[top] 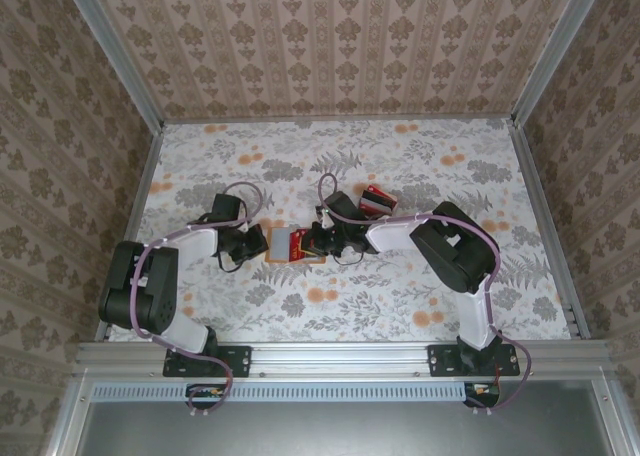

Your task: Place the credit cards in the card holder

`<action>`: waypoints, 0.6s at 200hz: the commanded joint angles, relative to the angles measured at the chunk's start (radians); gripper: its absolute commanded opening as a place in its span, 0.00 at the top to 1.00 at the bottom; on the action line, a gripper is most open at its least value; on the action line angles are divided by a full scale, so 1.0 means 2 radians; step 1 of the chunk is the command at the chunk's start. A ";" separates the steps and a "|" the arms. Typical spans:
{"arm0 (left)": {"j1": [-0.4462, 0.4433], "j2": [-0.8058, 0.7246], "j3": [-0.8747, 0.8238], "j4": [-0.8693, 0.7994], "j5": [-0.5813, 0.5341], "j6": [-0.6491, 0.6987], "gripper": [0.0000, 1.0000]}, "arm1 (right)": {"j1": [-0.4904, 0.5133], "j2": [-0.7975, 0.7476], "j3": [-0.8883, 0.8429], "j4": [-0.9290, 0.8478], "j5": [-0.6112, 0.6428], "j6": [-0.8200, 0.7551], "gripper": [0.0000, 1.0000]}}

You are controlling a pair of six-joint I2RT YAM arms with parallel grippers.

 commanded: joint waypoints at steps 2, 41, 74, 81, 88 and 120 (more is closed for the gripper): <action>-0.017 0.017 -0.027 -0.028 -0.001 -0.009 0.99 | -0.004 0.025 -0.002 -0.014 -0.025 0.015 1.00; -0.018 0.018 -0.030 -0.023 0.001 -0.008 0.99 | -0.015 0.040 0.029 -0.042 -0.045 -0.004 1.00; -0.018 0.023 -0.028 -0.020 0.004 -0.008 1.00 | -0.023 0.045 0.048 -0.059 -0.049 -0.018 1.00; -0.018 0.024 -0.027 -0.020 0.004 -0.007 1.00 | -0.024 0.043 0.052 -0.065 -0.046 -0.023 1.00; -0.018 0.026 -0.027 -0.020 0.005 -0.007 1.00 | -0.025 0.041 0.056 -0.075 -0.039 -0.030 1.00; -0.018 0.029 -0.025 -0.018 0.007 -0.007 1.00 | -0.022 0.043 0.071 -0.091 -0.015 -0.044 1.00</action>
